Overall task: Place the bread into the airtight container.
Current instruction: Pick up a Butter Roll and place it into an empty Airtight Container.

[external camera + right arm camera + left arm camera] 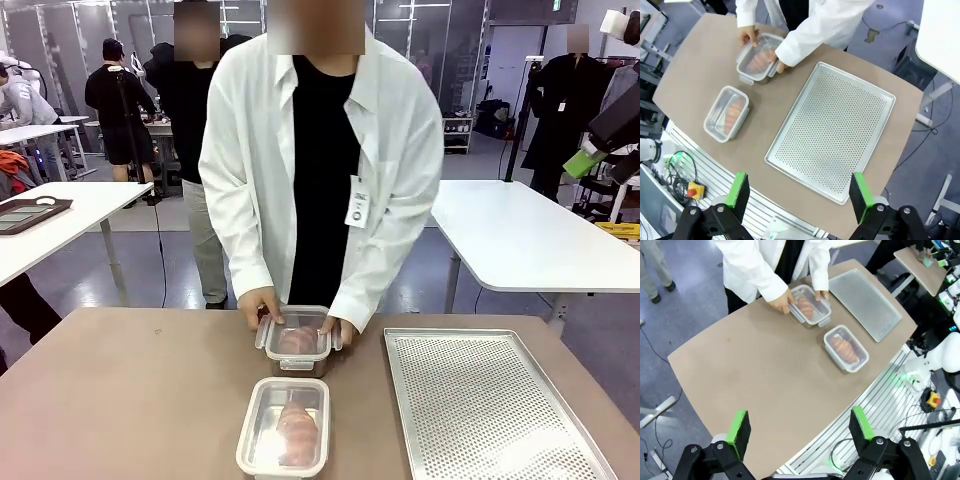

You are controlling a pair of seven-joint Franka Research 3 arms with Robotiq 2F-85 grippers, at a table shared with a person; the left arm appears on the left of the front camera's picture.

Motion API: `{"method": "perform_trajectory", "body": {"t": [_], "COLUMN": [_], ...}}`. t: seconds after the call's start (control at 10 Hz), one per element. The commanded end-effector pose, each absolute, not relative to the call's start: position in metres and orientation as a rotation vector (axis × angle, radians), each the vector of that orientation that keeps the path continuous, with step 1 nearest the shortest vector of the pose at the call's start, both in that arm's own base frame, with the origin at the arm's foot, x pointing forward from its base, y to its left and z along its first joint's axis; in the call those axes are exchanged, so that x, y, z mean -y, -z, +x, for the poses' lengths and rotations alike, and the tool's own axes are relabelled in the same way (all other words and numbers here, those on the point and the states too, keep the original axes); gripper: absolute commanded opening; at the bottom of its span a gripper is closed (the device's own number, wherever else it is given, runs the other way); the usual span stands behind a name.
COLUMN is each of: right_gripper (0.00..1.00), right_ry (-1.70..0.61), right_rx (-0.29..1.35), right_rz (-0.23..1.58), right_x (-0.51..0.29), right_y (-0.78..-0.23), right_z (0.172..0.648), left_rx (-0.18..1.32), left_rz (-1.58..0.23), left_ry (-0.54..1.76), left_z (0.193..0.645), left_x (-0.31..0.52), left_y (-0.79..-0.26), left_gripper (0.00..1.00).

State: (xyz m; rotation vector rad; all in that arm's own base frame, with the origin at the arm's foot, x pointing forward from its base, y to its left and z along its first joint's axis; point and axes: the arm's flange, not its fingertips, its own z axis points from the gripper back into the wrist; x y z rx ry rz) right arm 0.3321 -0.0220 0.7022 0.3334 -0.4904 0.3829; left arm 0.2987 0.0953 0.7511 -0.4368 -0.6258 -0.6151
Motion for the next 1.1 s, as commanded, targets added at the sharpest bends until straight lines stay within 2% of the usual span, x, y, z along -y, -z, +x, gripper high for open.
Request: {"method": "perform_trajectory", "body": {"t": [0.0, 1.0], "right_gripper": [1.00, 1.00], "right_ry": [-0.385, -0.385], "right_rx": [0.495, 0.495], "right_rz": [0.342, 0.342], "right_x": [0.0210, 0.0210], "right_y": [-0.7047, -0.7047], "right_z": [0.3339, 0.3339], "left_rx": [0.626, 0.626], "left_rz": [-0.439, -0.439], "left_ry": [0.636, 0.636], "left_z": [0.2982, 0.2982], "left_x": [-0.0956, -0.0956], "left_y": [-0.7518, -0.7518], "left_gripper": [1.00, 1.00]}}
